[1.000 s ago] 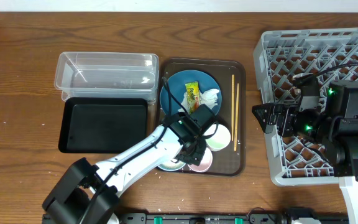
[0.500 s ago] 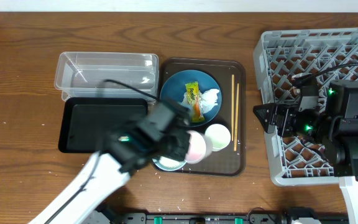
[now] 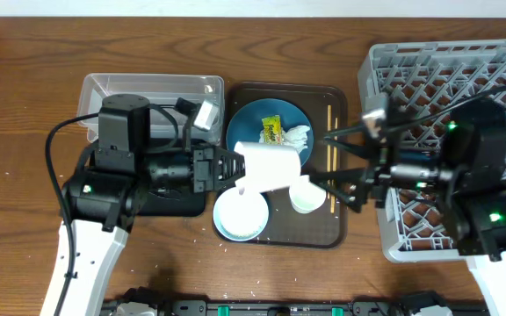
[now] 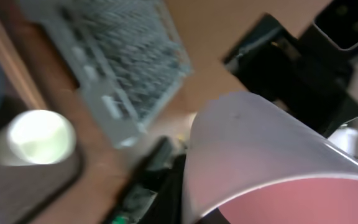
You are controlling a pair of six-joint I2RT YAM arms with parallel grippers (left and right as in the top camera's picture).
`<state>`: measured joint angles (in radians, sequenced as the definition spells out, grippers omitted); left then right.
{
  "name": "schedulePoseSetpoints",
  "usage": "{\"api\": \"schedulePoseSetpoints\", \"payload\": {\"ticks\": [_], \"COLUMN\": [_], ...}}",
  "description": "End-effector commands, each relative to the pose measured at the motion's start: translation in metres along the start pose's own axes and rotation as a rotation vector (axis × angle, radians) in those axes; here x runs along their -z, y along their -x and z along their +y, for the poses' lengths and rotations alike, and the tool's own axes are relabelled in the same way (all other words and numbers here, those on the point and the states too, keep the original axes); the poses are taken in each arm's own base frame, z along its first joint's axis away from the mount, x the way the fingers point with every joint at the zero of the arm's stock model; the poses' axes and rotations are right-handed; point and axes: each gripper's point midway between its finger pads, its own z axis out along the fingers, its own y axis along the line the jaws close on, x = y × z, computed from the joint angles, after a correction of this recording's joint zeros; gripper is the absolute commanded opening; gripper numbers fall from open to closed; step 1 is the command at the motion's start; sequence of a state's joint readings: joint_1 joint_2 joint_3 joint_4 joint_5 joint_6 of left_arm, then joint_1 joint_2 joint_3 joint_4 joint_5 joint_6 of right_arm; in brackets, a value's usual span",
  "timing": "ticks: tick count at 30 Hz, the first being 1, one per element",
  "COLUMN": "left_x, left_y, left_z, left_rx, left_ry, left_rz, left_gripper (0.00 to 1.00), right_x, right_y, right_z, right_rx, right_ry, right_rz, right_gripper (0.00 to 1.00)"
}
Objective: Sort waste into correct bins and load items into the dishwasher rack
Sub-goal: 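Lift pink cup and pass it to the right gripper, then place the pink cup into the grey rack with right gripper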
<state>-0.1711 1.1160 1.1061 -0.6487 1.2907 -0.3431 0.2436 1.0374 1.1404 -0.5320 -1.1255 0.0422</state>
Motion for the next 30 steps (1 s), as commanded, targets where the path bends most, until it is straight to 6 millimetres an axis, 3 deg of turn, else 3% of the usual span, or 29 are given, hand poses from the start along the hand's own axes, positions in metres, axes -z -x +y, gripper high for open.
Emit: {"api": "schedulePoseSetpoints", "payload": {"ticks": [1, 7, 10, 14, 15, 16, 18, 21, 25, 30], "left_x": [0.005, 0.006, 0.006, 0.006, 0.006, 0.006, 0.005, 0.003, 0.002, 0.004], "left_y": [-0.009, -0.010, -0.010, -0.010, -0.010, -0.010, -0.010, -0.005, 0.004, 0.007], "left_z": [-0.034, -0.036, -0.036, -0.036, -0.036, -0.036, -0.035, -0.024, -0.004, 0.023], "left_rx": [-0.024, -0.024, -0.024, -0.024, -0.024, -0.024, -0.024, -0.024, -0.021, 0.019], "left_ry": [-0.188, -0.198, -0.198, -0.198, -0.197, -0.197, -0.192, -0.129, -0.010, 0.137], "left_rz": [0.072, 0.076, 0.076, 0.076, 0.076, 0.076, 0.074, 0.046, -0.003, -0.043], "left_gripper": [0.06, 0.06, 0.06, 0.07, 0.11, 0.34, 0.68, 0.78, 0.82, 0.86], "right_x": [-0.017, -0.046, -0.054, -0.055, -0.054, -0.053, -0.047, -0.028, 0.021, 0.122], "right_y": [0.004, -0.002, -0.003, -0.001, 0.002, 0.004, 0.008, 0.011, -0.001, -0.043], "right_z": [0.013, 0.026, 0.023, 0.023, 0.024, 0.026, 0.025, 0.009, -0.046, -0.110], "right_rx": [-0.009, 0.029, -0.004, -0.004, 0.008, 0.018, 0.030, 0.002, -0.167, -0.473], "right_ry": [0.029, 0.106, 0.110, 0.113, 0.114, 0.114, 0.095, -0.019, -0.369, -0.927], "right_rz": [0.014, 0.050, 0.060, 0.053, 0.045, 0.037, 0.019, -0.006, -0.033, -0.096], "right_gripper": [0.86, 0.83, 0.63, 0.47, 0.45, 0.44, 0.43, 0.41, 0.40, 0.39]}}
